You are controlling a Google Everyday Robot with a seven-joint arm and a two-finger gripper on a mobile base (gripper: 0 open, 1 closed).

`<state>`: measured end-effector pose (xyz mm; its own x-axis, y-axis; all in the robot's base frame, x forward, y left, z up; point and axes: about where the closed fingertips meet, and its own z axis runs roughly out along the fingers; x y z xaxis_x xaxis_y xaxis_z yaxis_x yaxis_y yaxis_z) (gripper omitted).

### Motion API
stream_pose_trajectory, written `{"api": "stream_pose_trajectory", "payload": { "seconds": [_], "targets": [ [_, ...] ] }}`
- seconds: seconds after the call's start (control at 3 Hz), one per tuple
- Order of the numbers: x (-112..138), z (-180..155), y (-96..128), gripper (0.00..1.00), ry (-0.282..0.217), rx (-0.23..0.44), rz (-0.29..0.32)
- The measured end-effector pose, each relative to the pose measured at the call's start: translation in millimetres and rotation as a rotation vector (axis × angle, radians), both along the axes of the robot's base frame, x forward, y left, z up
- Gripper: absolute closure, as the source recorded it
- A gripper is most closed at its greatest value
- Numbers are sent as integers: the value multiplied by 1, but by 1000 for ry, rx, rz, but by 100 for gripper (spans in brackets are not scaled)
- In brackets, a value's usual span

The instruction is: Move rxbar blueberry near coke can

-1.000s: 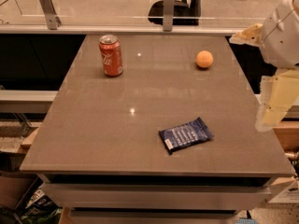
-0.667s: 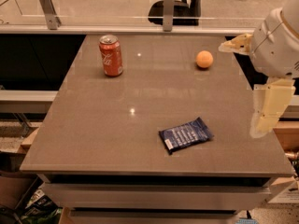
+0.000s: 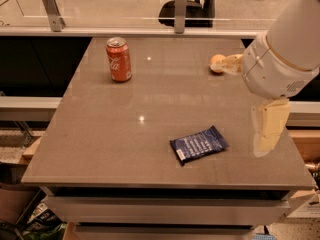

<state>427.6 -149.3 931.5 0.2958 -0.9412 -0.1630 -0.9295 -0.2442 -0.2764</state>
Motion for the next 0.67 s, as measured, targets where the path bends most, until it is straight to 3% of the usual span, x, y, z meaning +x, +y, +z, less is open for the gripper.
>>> {"api": "stream_pose_trajectory", "payload": {
  "seconds": [0.67],
  "targets": [
    [3, -28, 14, 0, -60, -134, 14]
  ]
}}
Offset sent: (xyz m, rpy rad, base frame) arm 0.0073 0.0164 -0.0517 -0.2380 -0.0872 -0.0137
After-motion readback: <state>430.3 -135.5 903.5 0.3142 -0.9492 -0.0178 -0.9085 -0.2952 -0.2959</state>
